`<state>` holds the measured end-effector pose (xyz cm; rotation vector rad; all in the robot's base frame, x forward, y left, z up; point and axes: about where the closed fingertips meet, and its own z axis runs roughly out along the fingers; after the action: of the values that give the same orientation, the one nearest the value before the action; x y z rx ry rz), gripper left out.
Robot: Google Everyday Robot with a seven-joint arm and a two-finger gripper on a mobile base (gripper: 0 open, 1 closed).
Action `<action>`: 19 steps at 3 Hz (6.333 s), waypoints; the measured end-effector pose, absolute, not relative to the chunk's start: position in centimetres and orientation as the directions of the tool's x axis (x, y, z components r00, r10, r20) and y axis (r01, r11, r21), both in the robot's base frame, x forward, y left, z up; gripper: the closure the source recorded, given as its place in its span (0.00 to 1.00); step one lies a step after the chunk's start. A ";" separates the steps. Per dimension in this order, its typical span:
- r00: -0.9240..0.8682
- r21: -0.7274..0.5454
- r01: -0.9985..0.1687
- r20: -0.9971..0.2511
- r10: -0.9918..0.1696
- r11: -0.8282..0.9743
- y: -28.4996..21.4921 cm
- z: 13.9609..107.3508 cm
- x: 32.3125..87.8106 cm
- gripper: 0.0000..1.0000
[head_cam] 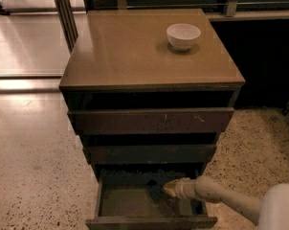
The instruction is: Pick sponge from bottom drawer and place on counter
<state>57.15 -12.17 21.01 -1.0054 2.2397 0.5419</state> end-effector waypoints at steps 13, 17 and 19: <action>-0.302 -0.006 -0.902 -0.706 -0.640 0.432 -7.2 12.0 57.2 0.68; -0.300 0.172 -0.951 -0.715 -0.632 0.257 -8.1 15.4 57.0 1.00; -0.228 0.137 -0.972 -0.727 -0.648 0.189 -7.2 18.0 55.9 1.00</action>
Offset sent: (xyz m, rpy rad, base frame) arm -0.0112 0.0029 -0.0330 -0.0953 0.0242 0.0839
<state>55.88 -7.19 18.00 -1.5115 1.9495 0.8159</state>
